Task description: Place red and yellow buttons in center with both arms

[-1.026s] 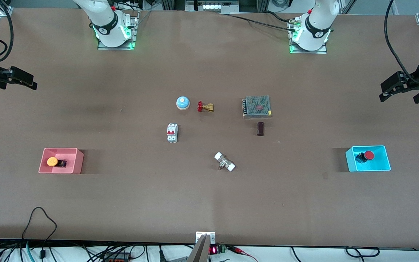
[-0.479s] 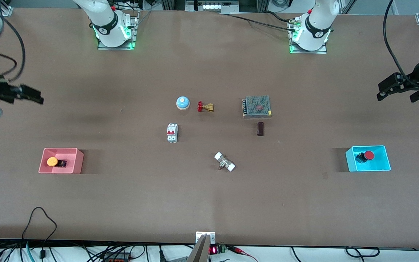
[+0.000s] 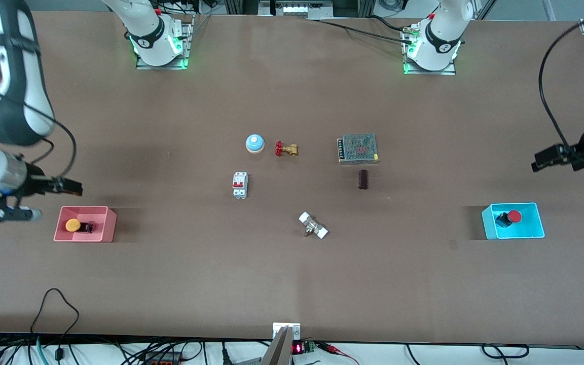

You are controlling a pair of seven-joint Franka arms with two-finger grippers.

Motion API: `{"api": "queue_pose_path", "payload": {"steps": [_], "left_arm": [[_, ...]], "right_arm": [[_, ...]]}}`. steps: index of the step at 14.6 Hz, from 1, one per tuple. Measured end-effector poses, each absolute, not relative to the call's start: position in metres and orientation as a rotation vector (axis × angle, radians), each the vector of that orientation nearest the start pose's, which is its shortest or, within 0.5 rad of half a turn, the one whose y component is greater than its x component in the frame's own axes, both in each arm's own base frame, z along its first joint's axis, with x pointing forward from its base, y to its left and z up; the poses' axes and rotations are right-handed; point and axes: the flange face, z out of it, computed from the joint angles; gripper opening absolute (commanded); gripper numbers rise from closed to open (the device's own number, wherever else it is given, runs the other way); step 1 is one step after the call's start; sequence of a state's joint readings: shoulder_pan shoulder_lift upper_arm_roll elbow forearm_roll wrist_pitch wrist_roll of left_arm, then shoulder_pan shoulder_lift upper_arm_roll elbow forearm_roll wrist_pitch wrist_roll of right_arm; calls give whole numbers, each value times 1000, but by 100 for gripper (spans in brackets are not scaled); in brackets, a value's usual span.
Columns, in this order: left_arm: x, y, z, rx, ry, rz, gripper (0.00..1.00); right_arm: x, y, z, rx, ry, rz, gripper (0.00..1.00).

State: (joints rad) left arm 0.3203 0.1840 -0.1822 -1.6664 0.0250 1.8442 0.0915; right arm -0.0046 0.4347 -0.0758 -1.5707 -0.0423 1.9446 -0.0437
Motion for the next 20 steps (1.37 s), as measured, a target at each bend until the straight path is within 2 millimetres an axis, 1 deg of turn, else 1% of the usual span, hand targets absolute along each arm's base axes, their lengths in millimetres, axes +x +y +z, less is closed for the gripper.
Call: {"api": "queue_pose_path", "payload": {"steps": [2, 5, 6, 8, 11, 15, 16, 18, 19, 20], "left_arm": [[622, 117, 462, -3154, -63, 15, 100], [634, 150, 412, -3169, -74, 8, 100], [638, 157, 396, -3173, -79, 2, 100], [644, 162, 367, -3173, -73, 9, 100], [651, 164, 320, -3159, -38, 46, 100], [653, 162, 268, -3170, -28, 43, 100], [652, 161, 256, -3173, -26, 32, 99], [649, 159, 239, -3177, -23, 27, 91], [648, 158, 235, -3179, -23, 30, 86], [648, 158, 234, -3179, -22, 30, 77]], "right_arm": [[684, -61, 354, -3219, 15, 71, 100], [694, -84, 309, -3228, -39, 29, 100], [696, -92, 297, -3228, -67, 31, 100], [695, -100, 279, -3225, -111, 58, 100], [697, -101, 262, -3225, -141, 54, 100], [697, -104, 248, -3225, -141, 62, 100], [697, -104, 246, -3225, -140, 65, 99], [697, -105, 244, -3225, -140, 62, 92], [697, -105, 245, -3225, -141, 61, 87], [698, -105, 245, -3225, -141, 61, 84]]}}
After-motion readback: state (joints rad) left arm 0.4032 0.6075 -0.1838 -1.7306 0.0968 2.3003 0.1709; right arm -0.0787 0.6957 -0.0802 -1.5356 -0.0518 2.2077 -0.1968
